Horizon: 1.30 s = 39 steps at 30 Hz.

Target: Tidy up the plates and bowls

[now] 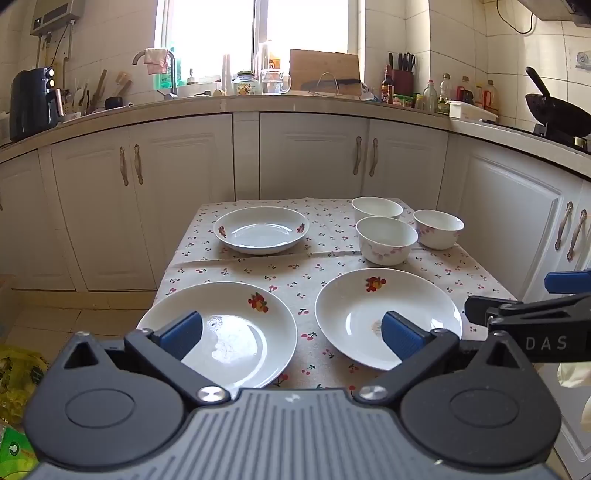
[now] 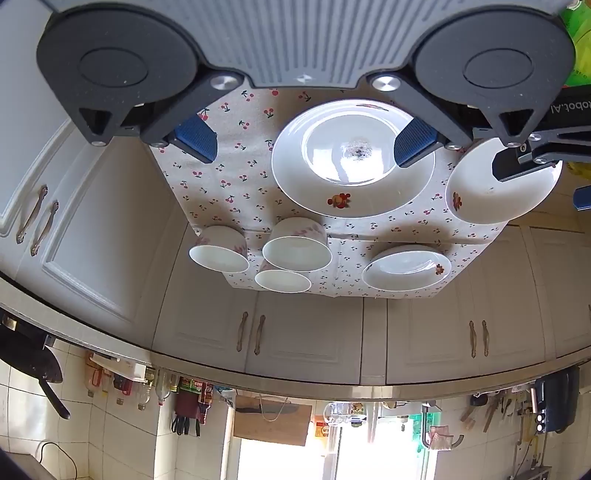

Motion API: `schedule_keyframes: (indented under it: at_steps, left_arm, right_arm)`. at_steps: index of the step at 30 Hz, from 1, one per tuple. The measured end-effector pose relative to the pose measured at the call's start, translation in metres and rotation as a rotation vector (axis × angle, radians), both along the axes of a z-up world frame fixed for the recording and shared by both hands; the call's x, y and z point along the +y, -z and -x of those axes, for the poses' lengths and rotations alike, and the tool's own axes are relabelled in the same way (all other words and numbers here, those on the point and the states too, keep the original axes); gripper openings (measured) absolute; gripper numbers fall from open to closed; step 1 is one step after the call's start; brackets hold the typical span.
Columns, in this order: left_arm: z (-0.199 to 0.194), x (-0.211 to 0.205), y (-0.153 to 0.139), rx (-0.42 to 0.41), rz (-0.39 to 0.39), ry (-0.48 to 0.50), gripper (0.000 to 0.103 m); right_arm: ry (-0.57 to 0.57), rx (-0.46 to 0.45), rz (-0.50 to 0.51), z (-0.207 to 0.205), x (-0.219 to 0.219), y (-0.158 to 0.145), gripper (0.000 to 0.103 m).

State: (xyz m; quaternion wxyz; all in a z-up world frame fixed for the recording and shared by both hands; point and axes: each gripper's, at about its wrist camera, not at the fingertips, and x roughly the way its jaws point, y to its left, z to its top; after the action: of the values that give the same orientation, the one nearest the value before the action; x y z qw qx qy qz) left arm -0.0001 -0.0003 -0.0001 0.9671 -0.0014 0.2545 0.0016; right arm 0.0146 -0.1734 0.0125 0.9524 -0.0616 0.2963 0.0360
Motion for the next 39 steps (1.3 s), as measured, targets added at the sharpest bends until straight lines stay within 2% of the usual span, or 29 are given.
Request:
schedule_keyframes:
  at_steps: [8,9,15,39]
  left_arm:
    - [0.003,-0.011,-0.001,-0.006,-0.024,-0.026,0.102]
    - [0.003,-0.005,-0.002,-0.002,0.007,0.007,0.102]
    - [0.006,-0.005,-0.006,-0.002,0.012,0.014,0.102]
    - [0.005,-0.001,-0.007,-0.007,0.016,0.024,0.102]
  right_arm:
    - [-0.008,0.005,-0.008,0.001,0.0,-0.001,0.103]
    - [-0.008,0.006,-0.008,0.0,0.0,-0.001,0.103]
    - [0.002,-0.006,-0.01,0.001,-0.007,-0.008,0.103]
    - [0.007,-0.02,0.009,0.004,0.0,-0.002,0.103]
